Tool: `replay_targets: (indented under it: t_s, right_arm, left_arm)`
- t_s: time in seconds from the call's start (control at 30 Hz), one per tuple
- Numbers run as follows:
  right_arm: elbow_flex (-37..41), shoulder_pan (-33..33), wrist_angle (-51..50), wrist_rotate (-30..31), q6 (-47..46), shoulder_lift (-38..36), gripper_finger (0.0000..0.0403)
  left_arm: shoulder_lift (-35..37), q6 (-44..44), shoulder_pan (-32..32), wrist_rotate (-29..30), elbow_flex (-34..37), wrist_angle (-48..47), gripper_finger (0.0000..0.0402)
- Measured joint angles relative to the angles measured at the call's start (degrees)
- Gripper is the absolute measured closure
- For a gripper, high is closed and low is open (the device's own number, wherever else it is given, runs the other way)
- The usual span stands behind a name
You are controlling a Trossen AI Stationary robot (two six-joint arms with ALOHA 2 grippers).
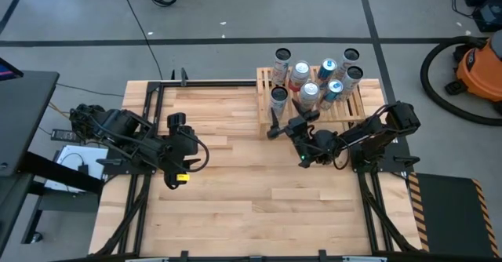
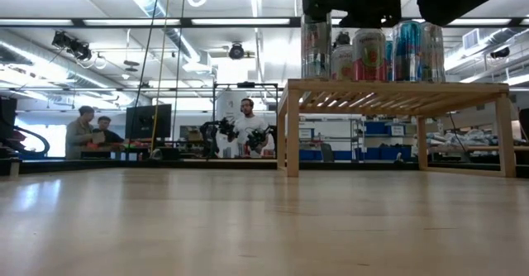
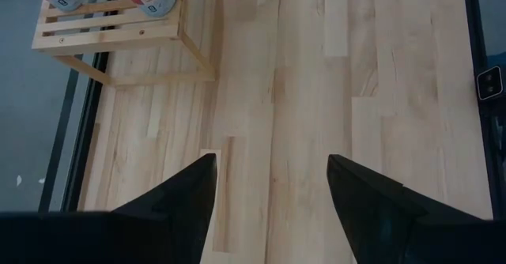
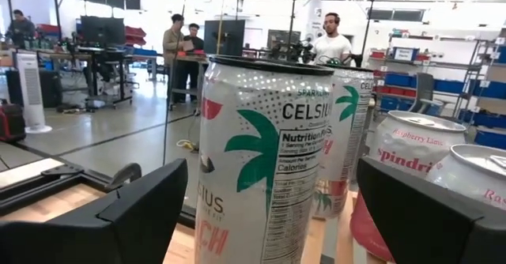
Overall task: Place canned beverage on shelf
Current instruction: Put the white-pink soda can on the shelf aligned with the other white-pink soda can
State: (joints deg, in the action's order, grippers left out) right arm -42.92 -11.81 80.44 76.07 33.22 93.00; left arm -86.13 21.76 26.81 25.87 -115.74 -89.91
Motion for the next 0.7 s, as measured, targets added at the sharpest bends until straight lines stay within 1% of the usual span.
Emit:
replay_targets:
  t_s: [0.2, 0.3, 0.4, 0.53, 0.7]
  right_arm:
    - [0.0, -1.1, 0.0, 2.1, -0.6, 0.0, 0.0025]
    - [0.0, -2.1, 0.0, 2.2, -0.6, 0.0, 0.0026]
    - [0.0, -3.5, 0.0, 3.2, -0.8, 0.0, 0.0035]
    - [0.0, -6.7, -1.4, 6.6, -2.1, 0.0, 0.0064]
    - [0.0, -11.3, -1.6, 6.9, -2.2, 0.0, 0.0123]
  left_arm:
    - [0.0, 0.0, 0.0, 0.0, 0.0, 0.0, 0.0159]
    - [0.0, -0.1, 0.0, 0.0, 0.0, 0.0, 0.0159]
    - [0.0, -0.1, 0.0, 0.0, 0.0, 0.0, 0.0159]
    - [0.0, 0.0, 0.0, 0.0, 0.0, 0.0, 0.0159]
    - [0.0, 0.0, 0.0, 0.0, 0.0, 0.0, 0.0159]
